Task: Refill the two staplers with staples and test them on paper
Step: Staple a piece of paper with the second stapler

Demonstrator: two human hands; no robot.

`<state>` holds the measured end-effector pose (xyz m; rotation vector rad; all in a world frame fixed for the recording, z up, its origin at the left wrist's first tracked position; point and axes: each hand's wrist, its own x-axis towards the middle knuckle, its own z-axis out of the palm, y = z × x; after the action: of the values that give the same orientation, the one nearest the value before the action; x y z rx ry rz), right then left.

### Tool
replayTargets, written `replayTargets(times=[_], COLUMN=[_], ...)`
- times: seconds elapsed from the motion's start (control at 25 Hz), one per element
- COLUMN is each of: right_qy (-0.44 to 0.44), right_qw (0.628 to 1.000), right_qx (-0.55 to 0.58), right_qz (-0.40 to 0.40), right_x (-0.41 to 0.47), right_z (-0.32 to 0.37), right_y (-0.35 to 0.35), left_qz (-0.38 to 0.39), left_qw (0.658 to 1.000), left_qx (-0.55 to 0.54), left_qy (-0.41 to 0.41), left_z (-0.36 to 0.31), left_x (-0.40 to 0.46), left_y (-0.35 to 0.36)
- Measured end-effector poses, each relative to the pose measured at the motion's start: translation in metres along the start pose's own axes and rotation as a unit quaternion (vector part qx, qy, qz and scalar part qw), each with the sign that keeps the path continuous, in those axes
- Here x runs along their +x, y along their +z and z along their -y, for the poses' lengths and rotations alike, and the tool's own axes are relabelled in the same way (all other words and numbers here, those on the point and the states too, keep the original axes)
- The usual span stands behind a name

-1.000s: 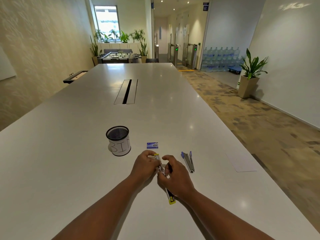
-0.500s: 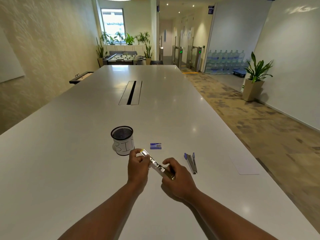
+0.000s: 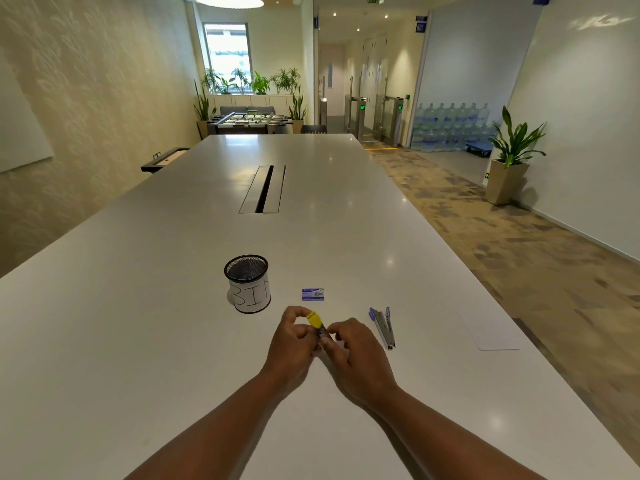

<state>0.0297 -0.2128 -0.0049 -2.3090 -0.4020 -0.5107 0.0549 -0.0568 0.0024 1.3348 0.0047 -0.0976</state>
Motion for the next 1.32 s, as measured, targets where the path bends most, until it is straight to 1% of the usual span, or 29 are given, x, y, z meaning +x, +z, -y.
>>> replayTargets(times=[0.08, 0.16, 0.24, 0.36, 0.52, 0.68, 0.8, 1.0, 1.32], right_qy=[-0.007, 0.017, 0.031, 0.026, 0.008, -0.008, -0.039, -0.069, -0.076], right_qw=[1.000, 0.998, 0.996, 0.994, 0.995, 0.992, 0.989, 0.987, 0.986], right_qx=[-0.012, -0.002, 0.011, 0.011, -0.026, -0.066, -0.090, -0.086, -0.080], right_qz=[0.025, 0.061, 0.089, 0.108, 0.098, 0.108, 0.112, 0.115, 0.125], right_x=[0.000, 0.001, 0.003, 0.003, 0.000, 0.003, 0.001, -0.001, -0.002], right_z=[0.002, 0.004, 0.005, 0.006, 0.007, 0.008, 0.004, 0.002, 0.004], right_y=[0.001, 0.001, -0.001, -0.002, 0.002, 0.005, 0.006, 0.007, 0.003], left_qz=[0.016, 0.023, 0.026, 0.018, 0.000, -0.015, -0.019, -0.032, -0.064], left_qw=[1.000, 0.999, 0.999, 0.999, 0.999, 0.994, 0.982, 0.960, 0.945], left_qx=[0.003, 0.023, 0.029, 0.026, 0.044, 0.105, 0.173, 0.258, 0.297], left_qy=[-0.008, -0.012, 0.000, 0.013, 0.030, 0.040, 0.067, 0.099, 0.123], left_z=[-0.001, -0.004, -0.005, -0.004, 0.000, 0.003, 0.004, 0.003, 0.004], left_x=[-0.003, -0.004, -0.005, -0.007, -0.007, -0.005, -0.005, -0.007, -0.008], left_y=[-0.001, -0.002, -0.005, -0.003, 0.002, 0.003, 0.003, 0.005, 0.009])
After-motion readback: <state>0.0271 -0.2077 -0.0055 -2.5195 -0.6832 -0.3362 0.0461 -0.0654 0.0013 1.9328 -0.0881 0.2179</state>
